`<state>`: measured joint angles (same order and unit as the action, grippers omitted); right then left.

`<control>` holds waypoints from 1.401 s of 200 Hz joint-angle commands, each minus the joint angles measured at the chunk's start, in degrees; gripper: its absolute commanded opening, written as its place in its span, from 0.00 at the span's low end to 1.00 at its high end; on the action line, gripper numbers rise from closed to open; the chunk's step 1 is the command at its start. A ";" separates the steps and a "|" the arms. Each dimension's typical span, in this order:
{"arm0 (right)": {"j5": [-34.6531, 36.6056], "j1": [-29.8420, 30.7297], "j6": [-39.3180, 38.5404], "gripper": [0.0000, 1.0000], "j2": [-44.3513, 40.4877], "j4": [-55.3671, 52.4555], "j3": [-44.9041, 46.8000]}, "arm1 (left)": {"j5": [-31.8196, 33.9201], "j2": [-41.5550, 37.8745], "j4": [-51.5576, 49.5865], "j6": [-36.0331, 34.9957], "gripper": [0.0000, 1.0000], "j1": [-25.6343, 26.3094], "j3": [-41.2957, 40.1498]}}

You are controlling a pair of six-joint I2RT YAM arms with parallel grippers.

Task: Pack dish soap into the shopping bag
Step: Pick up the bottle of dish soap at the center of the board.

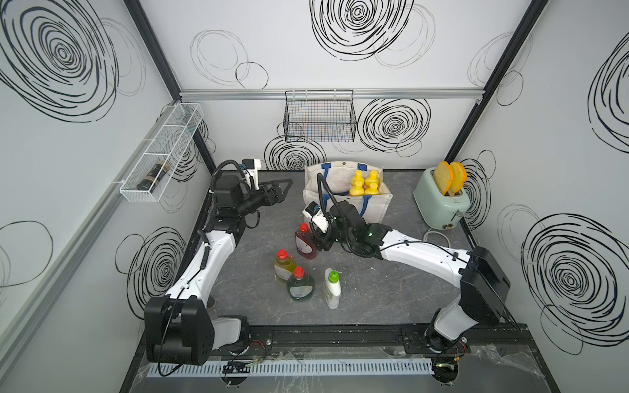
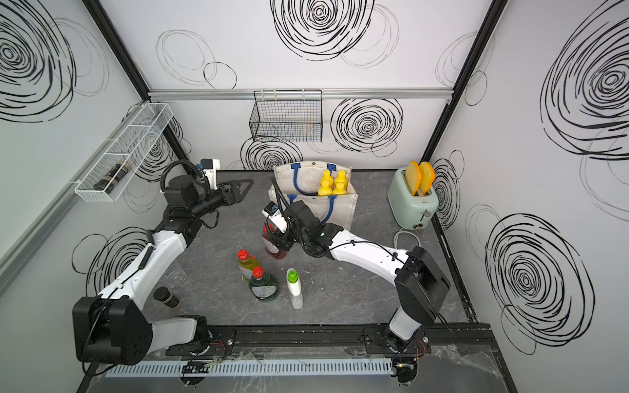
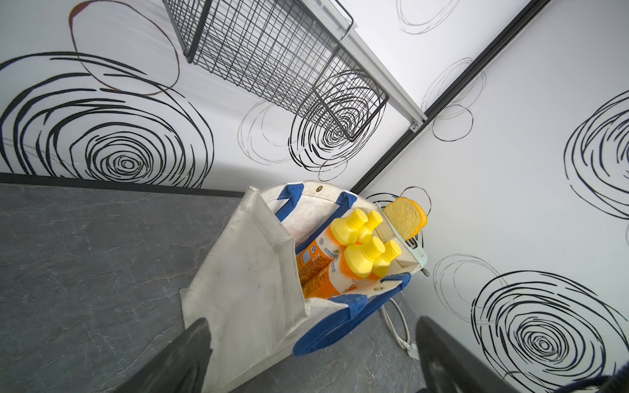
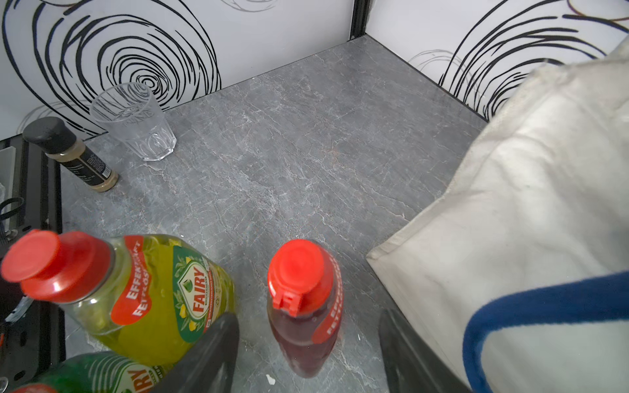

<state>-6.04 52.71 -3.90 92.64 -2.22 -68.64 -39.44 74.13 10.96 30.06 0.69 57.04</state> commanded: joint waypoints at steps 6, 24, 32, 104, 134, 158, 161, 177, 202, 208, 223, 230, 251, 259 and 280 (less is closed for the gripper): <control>-0.94 -0.33 -0.67 0.69 0.77 3.77 -2.11 | -1.67 -1.16 3.72 1.06 0.96 -0.51 -0.26; -1.36 -0.37 -0.63 0.69 1.09 4.52 -2.09 | -1.74 -1.26 4.04 1.30 0.96 -0.51 -0.52; -1.62 -0.33 -0.67 0.69 1.27 4.83 -2.11 | -1.79 -1.18 4.00 1.31 0.96 -0.51 -0.44; -3.86 -0.33 -0.50 0.64 4.28 6.19 -4.10 | -1.96 -1.35 4.16 1.50 0.96 -0.51 -0.52; -4.33 -0.33 -0.49 0.57 4.74 6.24 -4.14 | -1.96 -1.30 4.15 1.42 0.96 -0.51 -0.52; -4.28 -0.34 -0.45 0.49 4.74 6.36 -3.99 | -2.02 -1.32 4.17 1.48 0.96 -0.52 -0.60; -4.31 -0.38 -0.41 0.48 4.74 6.33 -4.03 | -1.90 -1.33 4.18 1.41 0.96 -0.51 -0.61; -4.24 -0.36 -0.41 0.41 4.83 6.28 -4.13 | -1.84 -1.35 4.21 1.42 0.96 -0.51 -0.60; -3.72 -0.39 -0.82 0.33 5.05 5.34 -4.47 | -1.68 -1.32 4.06 1.23 0.96 -0.51 -0.61; -3.55 -0.37 -0.99 0.31 5.09 5.13 -4.57 | -1.69 -1.27 4.02 1.27 0.96 -0.51 -0.60; -2.90 -0.41 -1.26 0.28 5.18 4.51 -4.66 | -1.71 -1.26 4.05 1.33 0.96 -0.51 -0.63; -2.44 -0.28 -1.43 0.27 5.23 4.27 -4.62 | -1.70 -1.26 4.02 1.36 0.96 -0.43 -0.61; -1.10 -0.24 -1.90 0.18 5.01 3.42 -5.04 | -1.64 -1.35 4.07 1.20 0.96 -0.42 -0.61; -0.55 -0.33 -2.13 0.13 4.85 3.06 -5.30 | -1.58 -1.43 4.03 1.07 0.96 -0.29 -0.60; 0.85 -0.25 -2.21 0.01 4.20 2.23 -6.18 | -1.82 -1.38 3.16 0.30 0.96 0.38 -0.11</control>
<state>-7.75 52.47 -4.62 97.17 0.97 -72.01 -40.47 74.13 11.94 30.89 0.69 56.88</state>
